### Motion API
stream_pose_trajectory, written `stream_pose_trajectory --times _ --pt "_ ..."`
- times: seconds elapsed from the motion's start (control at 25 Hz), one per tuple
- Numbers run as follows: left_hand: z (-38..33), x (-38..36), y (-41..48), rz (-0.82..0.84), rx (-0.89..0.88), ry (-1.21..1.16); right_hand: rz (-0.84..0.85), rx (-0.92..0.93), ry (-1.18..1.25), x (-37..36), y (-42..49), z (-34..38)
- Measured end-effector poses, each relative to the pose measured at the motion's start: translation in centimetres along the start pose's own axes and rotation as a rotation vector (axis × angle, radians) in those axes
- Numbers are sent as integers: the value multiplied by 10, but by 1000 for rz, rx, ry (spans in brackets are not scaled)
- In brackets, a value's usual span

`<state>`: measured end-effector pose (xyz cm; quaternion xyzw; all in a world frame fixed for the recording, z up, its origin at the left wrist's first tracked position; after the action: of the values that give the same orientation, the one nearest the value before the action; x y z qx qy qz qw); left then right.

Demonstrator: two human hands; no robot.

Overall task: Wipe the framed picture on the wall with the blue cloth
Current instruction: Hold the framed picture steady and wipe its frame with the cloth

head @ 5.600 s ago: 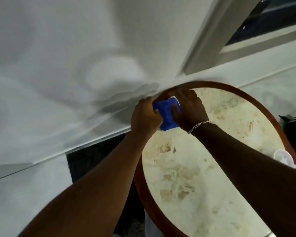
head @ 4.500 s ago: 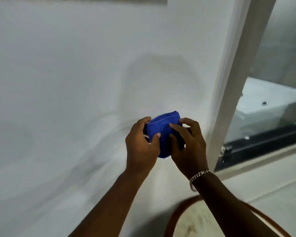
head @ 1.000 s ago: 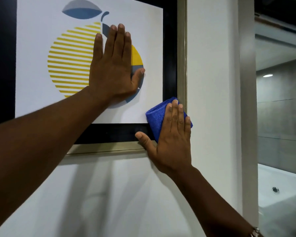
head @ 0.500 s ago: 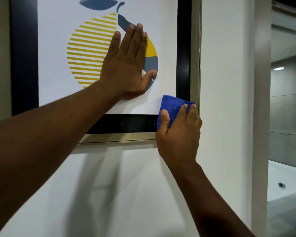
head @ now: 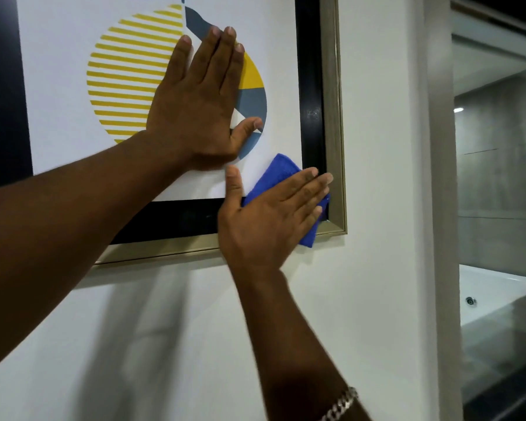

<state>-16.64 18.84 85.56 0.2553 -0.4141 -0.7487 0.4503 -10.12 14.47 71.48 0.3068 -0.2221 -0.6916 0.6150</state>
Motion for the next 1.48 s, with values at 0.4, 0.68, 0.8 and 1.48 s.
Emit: stream_pose_trajectory --times 0.4,0.68,0.8,1.48 --pt "1 -2 0 -8 -9 -31 56 -51 -15 4 0 -13" --pt "4 -5 -1 -36 -30 -50 49 135 -74 -7 -27 -1" --pt "4 -4 -1 -33 -24 -52 69 33 -114 9 0 -21" --pt "0 0 2 -4 22 -74 187 -10 -208 24 6 -27"
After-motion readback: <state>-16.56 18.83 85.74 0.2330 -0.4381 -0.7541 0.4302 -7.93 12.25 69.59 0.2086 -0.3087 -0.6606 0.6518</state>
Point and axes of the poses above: each hand's wrist, its own y-axis towards the middle knuckle, its own x-axis out of the back of the hand, z = x × y, the point moved 3 cm from there along y, towards the middle knuckle, and after that the axes turned 10 degrees about y, right-handed, at the moved point
